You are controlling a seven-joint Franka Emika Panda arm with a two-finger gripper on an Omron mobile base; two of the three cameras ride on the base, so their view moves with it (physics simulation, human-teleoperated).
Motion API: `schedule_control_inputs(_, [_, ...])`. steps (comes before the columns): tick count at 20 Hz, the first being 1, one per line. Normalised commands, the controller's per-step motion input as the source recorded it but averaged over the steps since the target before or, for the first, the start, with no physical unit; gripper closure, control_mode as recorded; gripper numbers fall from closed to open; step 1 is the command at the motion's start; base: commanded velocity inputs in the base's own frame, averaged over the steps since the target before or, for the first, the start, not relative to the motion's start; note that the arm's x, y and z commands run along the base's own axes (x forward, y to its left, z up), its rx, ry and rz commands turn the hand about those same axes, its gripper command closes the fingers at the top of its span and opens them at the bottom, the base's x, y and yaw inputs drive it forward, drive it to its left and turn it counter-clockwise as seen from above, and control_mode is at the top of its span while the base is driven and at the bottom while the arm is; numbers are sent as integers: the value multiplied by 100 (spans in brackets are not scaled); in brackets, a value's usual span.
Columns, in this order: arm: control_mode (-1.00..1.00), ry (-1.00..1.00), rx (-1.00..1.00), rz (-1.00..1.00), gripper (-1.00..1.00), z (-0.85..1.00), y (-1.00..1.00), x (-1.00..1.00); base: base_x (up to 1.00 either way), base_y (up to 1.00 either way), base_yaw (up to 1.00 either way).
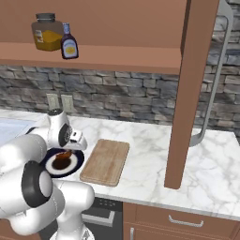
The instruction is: Pick the chicken drumstick from the plate and place it on the cutting board. Then pick the condiment bottle from the cabinet and place it next to the cutting board.
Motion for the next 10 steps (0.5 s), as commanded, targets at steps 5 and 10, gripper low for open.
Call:
schedule_control_inputs(5, [-100,3,-4,-5,100,16,-25,0,0,0,0])
schedule_control_inputs(10, [-100,1,-3,-5,100,14,-29,0,0,0,0])
